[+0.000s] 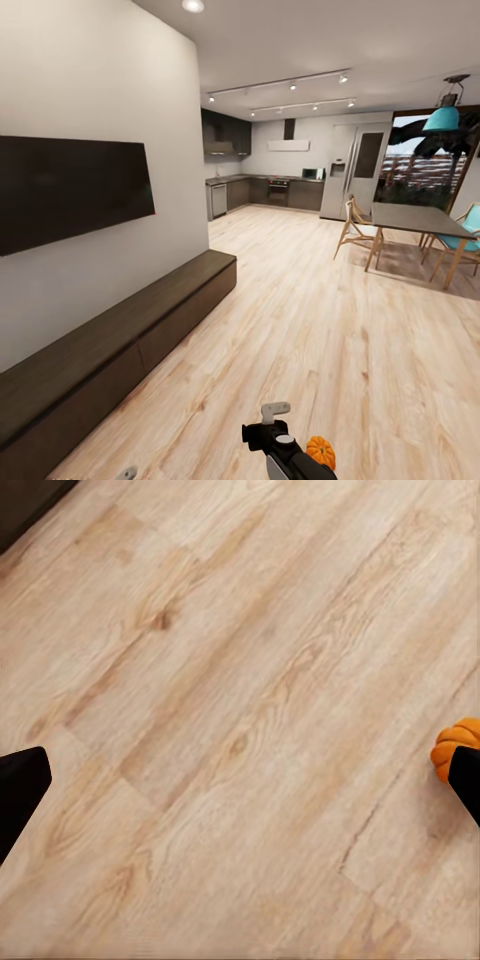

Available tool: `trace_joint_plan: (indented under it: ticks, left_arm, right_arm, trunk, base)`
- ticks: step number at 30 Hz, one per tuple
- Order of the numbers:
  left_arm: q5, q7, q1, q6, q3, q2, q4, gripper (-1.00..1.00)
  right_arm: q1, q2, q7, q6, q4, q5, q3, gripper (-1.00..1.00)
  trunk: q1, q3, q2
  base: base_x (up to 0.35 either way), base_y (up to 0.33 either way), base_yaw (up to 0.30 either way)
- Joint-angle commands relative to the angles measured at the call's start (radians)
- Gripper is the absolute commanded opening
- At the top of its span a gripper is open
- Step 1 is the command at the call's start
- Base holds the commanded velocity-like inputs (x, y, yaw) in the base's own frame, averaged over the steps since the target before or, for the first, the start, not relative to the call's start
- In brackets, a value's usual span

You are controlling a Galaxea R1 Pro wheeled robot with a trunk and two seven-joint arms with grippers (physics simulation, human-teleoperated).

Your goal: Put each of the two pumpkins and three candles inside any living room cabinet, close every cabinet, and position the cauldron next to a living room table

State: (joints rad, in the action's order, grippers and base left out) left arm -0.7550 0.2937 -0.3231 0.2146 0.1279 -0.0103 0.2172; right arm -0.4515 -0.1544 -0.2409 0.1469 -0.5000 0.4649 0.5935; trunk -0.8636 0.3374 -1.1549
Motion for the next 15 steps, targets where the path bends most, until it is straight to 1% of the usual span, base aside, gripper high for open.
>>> trace_joint_plan:
  ticks: [1, 15]
  left_arm:
    - [-0.007, 0.005, -0.001, 0.006, 0.009, 0.0, 0.001, 1.0]
    - [-0.008, 0.005, -0.001, 0.012, 0.009, 0.0, -0.001, 1.0]
  right_arm:
    - [-0.001, 0.001, -0.009, 0.005, -0.002, 0.008, 0.008, 1.0]
    - [-0.001, 0.001, -0.009, 0.004, -0.003, 0.008, 0.008, 1.0]
  trunk:
    - [0.0, 0.003, -0.001]
    - [0.0, 0.022, -0.001]
  base:
    - [0.065, -0.065, 0.156]
    - [0.008, -0.008, 0.156]
